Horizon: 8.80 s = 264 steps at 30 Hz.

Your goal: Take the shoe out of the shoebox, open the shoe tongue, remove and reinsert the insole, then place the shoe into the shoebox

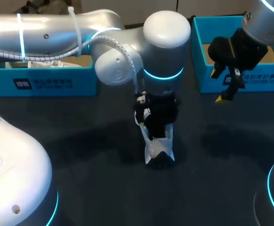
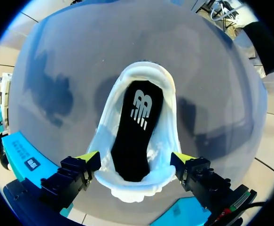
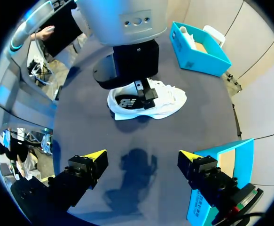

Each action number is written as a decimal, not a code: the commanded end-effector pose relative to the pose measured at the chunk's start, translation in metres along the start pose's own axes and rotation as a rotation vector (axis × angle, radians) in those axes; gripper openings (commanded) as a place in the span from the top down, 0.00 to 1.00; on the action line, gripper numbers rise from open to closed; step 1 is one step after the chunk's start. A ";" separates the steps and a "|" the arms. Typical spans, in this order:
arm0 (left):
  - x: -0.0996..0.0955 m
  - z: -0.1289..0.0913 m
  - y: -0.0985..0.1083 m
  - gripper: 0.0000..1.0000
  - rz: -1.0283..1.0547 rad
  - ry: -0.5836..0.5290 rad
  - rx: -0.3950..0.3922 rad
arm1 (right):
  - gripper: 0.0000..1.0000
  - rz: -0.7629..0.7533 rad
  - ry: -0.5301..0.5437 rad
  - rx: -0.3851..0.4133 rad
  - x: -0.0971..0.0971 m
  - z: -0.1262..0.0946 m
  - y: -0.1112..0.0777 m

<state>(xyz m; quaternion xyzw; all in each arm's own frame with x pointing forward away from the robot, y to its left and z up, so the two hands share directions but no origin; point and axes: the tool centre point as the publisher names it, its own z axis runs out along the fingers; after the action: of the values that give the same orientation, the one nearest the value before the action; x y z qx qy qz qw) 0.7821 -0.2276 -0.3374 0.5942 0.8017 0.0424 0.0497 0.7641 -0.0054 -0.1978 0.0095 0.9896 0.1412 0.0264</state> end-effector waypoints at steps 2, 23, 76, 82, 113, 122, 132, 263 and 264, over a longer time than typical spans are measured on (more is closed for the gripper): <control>0.004 -0.005 0.003 0.00 0.007 -0.009 -0.003 | 0.00 0.000 0.001 0.002 -0.001 0.001 0.000; 0.002 -0.036 0.052 0.53 0.030 -0.018 -0.010 | 0.00 0.000 0.001 0.002 -0.001 0.001 0.000; 0.012 -0.019 0.009 0.67 0.068 -0.004 0.024 | 0.00 0.000 0.001 0.002 -0.001 0.001 0.000; 0.011 -0.007 0.006 0.62 -0.005 -0.009 0.021 | 0.00 0.000 0.001 0.002 -0.001 0.001 0.000; 0.021 -0.028 -0.007 0.00 -0.350 -0.041 0.063 | 0.00 0.000 0.001 0.002 -0.001 0.001 0.000; 0.022 -0.048 -0.036 0.00 -0.906 0.024 -0.014 | 0.00 0.000 0.001 0.002 -0.001 0.001 0.000; 0.033 -0.050 -0.063 0.00 -1.291 -0.013 -0.030 | 0.00 0.000 0.001 0.002 -0.001 0.001 0.000; 0.077 -0.173 0.015 1.00 -1.075 0.038 0.175 | 0.00 0.000 0.001 0.002 -0.001 0.001 0.000; 0.078 -0.173 0.016 1.00 -1.075 0.038 0.175 | 0.00 0.000 0.001 0.002 -0.001 0.001 0.000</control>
<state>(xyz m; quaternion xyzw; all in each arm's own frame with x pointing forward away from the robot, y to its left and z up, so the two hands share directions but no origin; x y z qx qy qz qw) 0.7487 -0.1648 -0.1723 0.1005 0.9944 -0.0327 0.0020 0.7641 -0.0053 -0.1980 0.0096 0.9896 0.1413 0.0264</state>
